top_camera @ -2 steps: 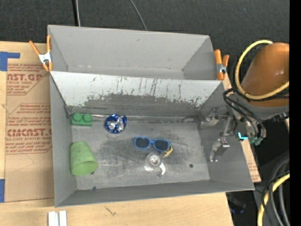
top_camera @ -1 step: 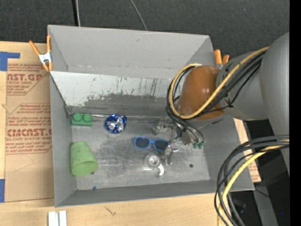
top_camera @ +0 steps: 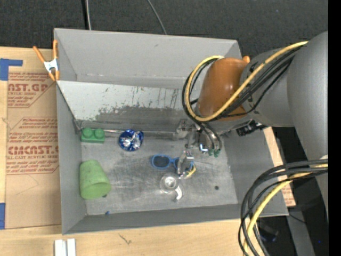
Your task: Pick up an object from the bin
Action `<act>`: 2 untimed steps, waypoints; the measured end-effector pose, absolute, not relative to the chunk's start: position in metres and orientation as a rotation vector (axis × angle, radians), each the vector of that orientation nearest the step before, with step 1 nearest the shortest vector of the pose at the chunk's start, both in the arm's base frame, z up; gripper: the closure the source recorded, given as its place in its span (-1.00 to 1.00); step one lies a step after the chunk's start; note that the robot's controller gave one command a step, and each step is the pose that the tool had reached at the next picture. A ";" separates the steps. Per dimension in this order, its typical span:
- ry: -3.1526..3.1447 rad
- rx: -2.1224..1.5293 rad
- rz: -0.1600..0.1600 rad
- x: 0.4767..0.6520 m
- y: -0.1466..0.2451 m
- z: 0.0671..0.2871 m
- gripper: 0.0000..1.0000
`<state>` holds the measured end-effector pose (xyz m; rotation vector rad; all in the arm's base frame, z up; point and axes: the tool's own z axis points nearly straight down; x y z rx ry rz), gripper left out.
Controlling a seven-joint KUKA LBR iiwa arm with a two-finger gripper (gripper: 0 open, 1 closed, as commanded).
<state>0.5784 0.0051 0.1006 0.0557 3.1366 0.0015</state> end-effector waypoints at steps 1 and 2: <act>3.127 0.281 0.002 0.577 0.021 0.100 -1.00; 3.085 0.501 0.004 0.571 0.026 0.076 -1.00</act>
Offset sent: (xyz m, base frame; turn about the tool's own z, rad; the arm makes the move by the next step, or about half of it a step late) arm -0.0017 0.0143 -0.0005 0.1454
